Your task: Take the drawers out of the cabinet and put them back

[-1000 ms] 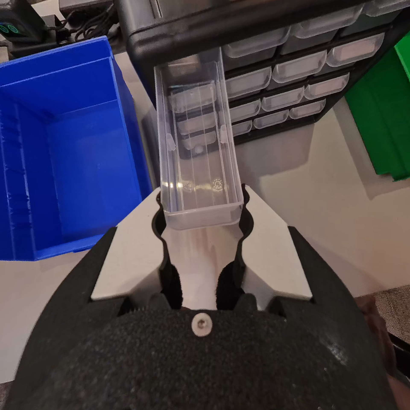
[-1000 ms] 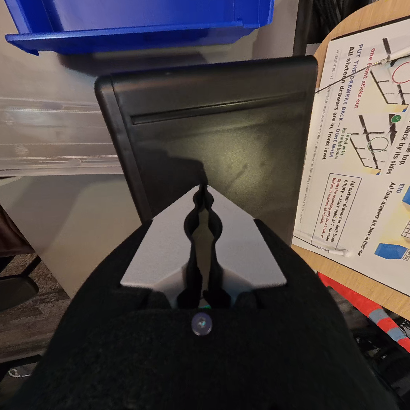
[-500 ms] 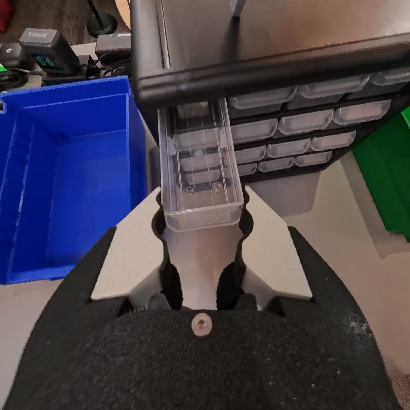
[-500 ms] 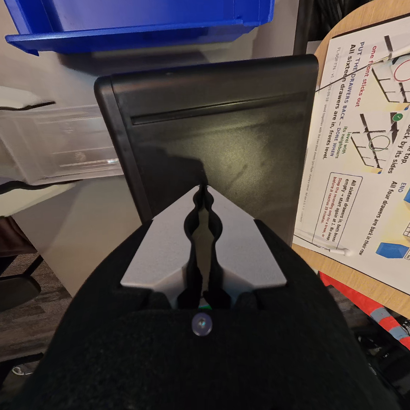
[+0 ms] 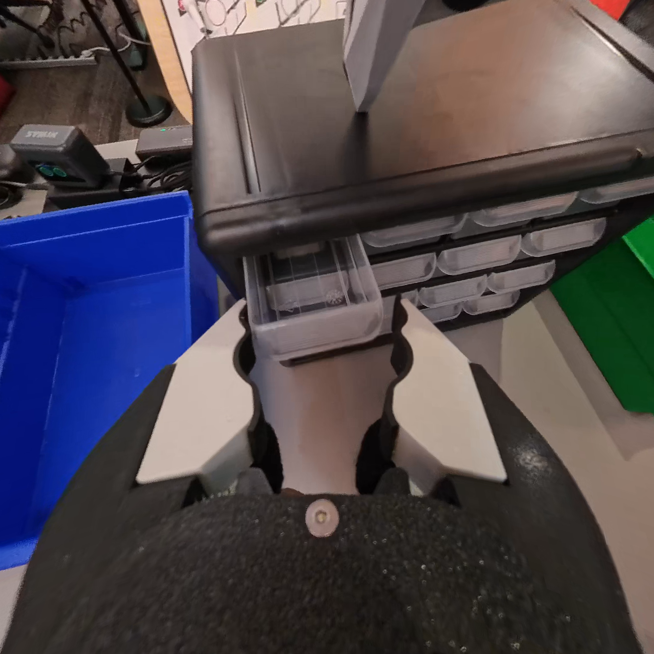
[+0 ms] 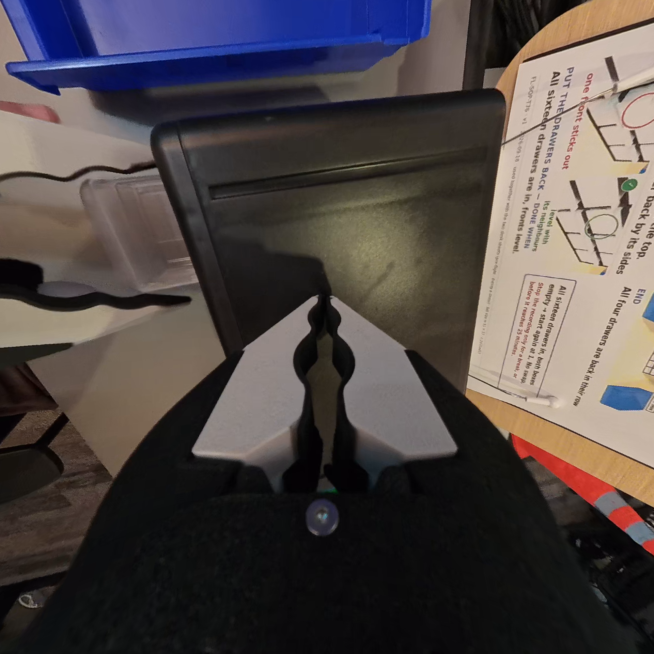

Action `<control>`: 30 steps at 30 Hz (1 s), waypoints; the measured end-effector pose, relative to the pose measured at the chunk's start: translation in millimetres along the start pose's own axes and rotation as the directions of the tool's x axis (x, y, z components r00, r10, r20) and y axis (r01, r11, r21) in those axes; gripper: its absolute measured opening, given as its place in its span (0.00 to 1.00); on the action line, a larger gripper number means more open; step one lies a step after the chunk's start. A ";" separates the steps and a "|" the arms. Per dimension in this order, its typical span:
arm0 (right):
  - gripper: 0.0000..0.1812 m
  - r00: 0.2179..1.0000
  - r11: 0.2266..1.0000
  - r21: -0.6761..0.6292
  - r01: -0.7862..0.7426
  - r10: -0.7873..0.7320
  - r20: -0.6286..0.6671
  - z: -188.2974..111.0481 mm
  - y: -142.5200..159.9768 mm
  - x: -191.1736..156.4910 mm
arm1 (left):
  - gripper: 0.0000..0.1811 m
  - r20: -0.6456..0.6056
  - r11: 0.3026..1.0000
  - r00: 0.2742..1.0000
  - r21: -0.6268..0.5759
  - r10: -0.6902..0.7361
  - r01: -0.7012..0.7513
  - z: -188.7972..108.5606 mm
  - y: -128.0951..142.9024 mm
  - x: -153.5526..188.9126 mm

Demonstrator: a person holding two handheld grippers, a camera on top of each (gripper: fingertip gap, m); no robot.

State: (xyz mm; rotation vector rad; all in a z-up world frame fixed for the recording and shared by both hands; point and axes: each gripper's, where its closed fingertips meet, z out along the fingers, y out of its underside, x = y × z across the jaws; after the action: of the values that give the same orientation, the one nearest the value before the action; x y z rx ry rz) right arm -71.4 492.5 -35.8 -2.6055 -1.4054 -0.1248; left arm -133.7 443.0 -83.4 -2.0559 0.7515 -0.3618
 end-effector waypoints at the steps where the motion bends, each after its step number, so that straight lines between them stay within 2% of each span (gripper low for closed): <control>1: 0.00 1.000 1.000 0.003 -0.002 0.002 0.002 0.0 0.1 -0.1 | 0.43 -0.006 1.000 1.000 0.007 0.004 -0.004 -5.0 2.4 1.1; 4: 0.00 1.000 1.000 0.000 -0.001 0.001 0.007 0.1 0.1 0.0 | 0.40 0.024 0.996 0.999 0.080 0.025 -0.027 -28.4 14.0 -1.0; 6: 0.00 1.000 1.000 -0.005 0.000 0.000 0.011 0.1 0.1 -0.1 | 0.29 0.019 0.984 0.999 0.173 0.028 -0.031 -41.4 18.2 0.1; 8: 0.00 1.000 1.000 -0.014 -0.003 0.003 0.014 0.2 0.1 -0.2 | 0.18 0.023 0.974 0.999 0.221 0.038 -0.042 -42.7 21.3 -0.4; 12: 0.00 1.000 0.999 -0.052 0.001 -0.001 0.007 0.1 0.4 -0.2 | 0.09 -0.007 0.959 1.000 0.283 0.011 -0.009 -30.6 13.7 2.5; 21: 0.00 1.000 0.983 -0.184 0.002 0.001 0.018 0.2 0.9 -0.1 | 0.11 -0.065 0.941 0.994 0.322 -0.084 0.101 5.1 -5.0 -4.5; 28: 0.00 0.997 0.990 -0.139 -0.036 0.046 0.068 0.4 1.0 -0.4 | 0.10 -0.097 0.935 0.993 0.339 -0.072 0.101 17.3 -17.6 2.3; 30: 0.00 0.996 0.991 -0.128 -0.042 0.052 0.075 0.4 1.0 -0.5 | 0.12 -0.087 0.940 0.996 0.338 -0.023 0.051 17.5 -16.0 4.8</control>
State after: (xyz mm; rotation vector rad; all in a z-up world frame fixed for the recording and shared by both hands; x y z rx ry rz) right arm -70.9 491.6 -36.4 -2.7730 -1.4026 -0.1103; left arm -115.1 458.0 -80.1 -1.7382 0.6489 -0.5603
